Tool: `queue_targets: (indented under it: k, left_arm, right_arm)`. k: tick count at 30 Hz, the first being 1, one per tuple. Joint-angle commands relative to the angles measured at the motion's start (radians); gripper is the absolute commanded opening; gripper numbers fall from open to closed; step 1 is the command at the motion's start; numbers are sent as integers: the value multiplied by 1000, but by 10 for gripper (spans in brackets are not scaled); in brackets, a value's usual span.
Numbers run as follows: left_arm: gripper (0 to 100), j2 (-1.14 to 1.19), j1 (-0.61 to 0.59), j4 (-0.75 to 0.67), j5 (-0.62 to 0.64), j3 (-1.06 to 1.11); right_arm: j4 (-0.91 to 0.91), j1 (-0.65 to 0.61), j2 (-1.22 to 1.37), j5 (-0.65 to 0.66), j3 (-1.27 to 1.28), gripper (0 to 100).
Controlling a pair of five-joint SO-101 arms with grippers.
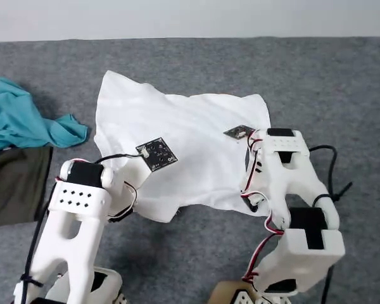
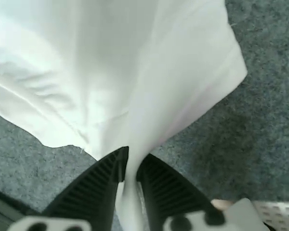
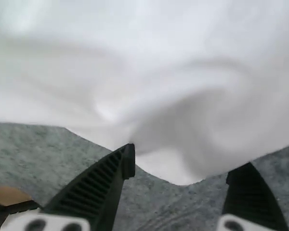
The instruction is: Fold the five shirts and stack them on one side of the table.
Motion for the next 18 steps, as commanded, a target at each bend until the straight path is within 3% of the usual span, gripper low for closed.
queue_targets:
  k: [1,9,15,18]
  left_arm:
    - [2,-28,-5,5,8,-12]
    - [2,-28,-6,3,8,-12]
    - [2,-28,-9,3,8,-15]
    - [2,-28,-9,3,8,-16]
  right_arm:
    - [-24,-7,4,-6,-6,311]
    - [-41,-7,142,-11,-14,296]
    - [-31,-7,151,-11,-49,112]
    - [-36,-7,148,-11,-52,80]
